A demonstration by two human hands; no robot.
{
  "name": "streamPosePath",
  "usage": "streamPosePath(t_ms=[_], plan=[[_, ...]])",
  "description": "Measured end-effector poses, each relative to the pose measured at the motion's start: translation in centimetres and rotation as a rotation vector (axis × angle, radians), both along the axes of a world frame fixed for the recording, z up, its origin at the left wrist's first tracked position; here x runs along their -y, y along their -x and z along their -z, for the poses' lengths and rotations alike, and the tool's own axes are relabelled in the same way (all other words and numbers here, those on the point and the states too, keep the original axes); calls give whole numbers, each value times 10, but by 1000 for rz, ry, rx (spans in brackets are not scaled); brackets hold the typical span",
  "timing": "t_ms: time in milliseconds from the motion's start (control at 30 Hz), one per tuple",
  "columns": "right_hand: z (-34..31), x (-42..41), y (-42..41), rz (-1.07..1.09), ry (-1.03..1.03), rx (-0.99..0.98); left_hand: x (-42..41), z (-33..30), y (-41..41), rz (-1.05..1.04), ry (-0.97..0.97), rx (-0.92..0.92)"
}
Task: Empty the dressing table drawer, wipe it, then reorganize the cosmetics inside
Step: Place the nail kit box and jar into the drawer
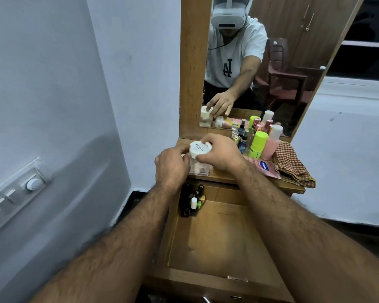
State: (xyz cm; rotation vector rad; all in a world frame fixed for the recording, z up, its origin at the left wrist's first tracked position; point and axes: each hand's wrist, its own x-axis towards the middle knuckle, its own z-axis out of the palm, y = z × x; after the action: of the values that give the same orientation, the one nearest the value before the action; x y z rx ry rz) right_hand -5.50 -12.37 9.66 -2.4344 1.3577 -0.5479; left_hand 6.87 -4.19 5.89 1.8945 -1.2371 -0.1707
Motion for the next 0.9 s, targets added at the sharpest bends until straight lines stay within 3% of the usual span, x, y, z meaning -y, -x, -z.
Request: streamPosePath(t_ms=[267, 433, 600, 800, 900], plan=[[0, -20, 52, 76, 27, 114, -6, -12, 25, -127, 0, 126], [13, -38, 64, 75, 53, 114, -15, -4, 2, -341, -296, 122], [13, -43, 61, 89, 68, 114, -11, 0, -7, -318, -422, -167], [10, -46, 54, 88, 89, 83, -2, 3, -24, -314, -345, -481], [11, -45, 49, 101, 107, 79, -1, 1, -32, -297, -175, -741]])
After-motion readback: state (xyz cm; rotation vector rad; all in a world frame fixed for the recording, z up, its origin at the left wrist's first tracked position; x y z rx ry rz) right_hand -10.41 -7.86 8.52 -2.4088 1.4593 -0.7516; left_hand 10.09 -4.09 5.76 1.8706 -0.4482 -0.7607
